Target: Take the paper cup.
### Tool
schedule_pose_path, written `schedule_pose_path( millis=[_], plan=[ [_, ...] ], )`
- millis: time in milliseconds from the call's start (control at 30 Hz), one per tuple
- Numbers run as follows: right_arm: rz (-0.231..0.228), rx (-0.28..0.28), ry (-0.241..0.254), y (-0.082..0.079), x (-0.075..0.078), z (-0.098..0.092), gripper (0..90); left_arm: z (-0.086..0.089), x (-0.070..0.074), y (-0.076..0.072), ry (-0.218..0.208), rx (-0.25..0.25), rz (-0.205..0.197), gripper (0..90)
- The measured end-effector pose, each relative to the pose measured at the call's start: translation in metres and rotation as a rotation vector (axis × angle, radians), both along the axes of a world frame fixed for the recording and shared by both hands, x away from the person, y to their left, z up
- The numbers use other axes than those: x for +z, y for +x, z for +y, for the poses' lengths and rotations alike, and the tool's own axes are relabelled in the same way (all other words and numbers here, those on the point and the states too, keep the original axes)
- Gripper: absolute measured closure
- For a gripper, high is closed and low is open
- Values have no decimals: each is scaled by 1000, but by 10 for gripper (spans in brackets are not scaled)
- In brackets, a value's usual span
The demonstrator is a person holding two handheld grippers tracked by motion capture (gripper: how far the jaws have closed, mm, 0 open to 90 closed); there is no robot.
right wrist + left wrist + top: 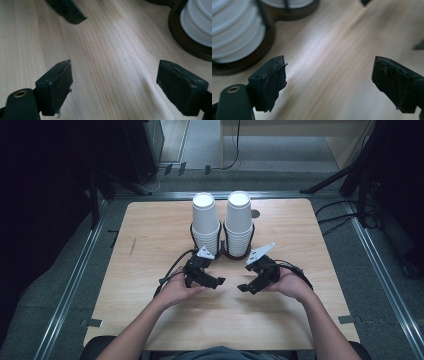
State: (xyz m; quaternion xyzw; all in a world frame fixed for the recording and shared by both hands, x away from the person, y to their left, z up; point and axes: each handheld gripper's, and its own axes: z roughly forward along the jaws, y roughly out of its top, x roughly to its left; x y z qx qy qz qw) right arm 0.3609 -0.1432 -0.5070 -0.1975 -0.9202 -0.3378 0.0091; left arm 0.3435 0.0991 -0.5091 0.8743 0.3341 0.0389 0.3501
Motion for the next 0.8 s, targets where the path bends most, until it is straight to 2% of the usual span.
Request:
schedule_pose_path(
  millis=[67, 167, 200, 233, 267, 333, 500, 667, 800],
  plan=[
    [-1, -11, 4, 1, 1, 0, 139, 1, 1, -2, -21, -69, 22, 113],
    [4, -15, 18, 3, 3, -1, 139, 0, 3, -3, 7, -60, -12, 159],
    [5, -15, 22, 3, 4, -2, 141, 1, 4, -4, 3, -64, -22, 193],
    [6, -12, 22, 3, 4, -2, 145, 4, 6, -4, -7, -67, -33, 287],
    [-3, -12, 20, 2, 4, -2, 153, 4, 7, -3, -17, -61, -35, 318],
    [9, -6, 27, 2, 5, -3, 208, 7, 8, -2, -27, -56, -36, 316],
    [6, -31, 35, 3, 8, -5, 209, 10, 10, 0, -18, -50, -36, 348],
    [41, -43, 29, 5, 8, -7, 245, 11, 13, 0, -26, -53, -45, 407],
    [23, -37, 30, 4, 10, -9, 267, 11, 15, -1, -37, -58, -30, 459]
  ],
)
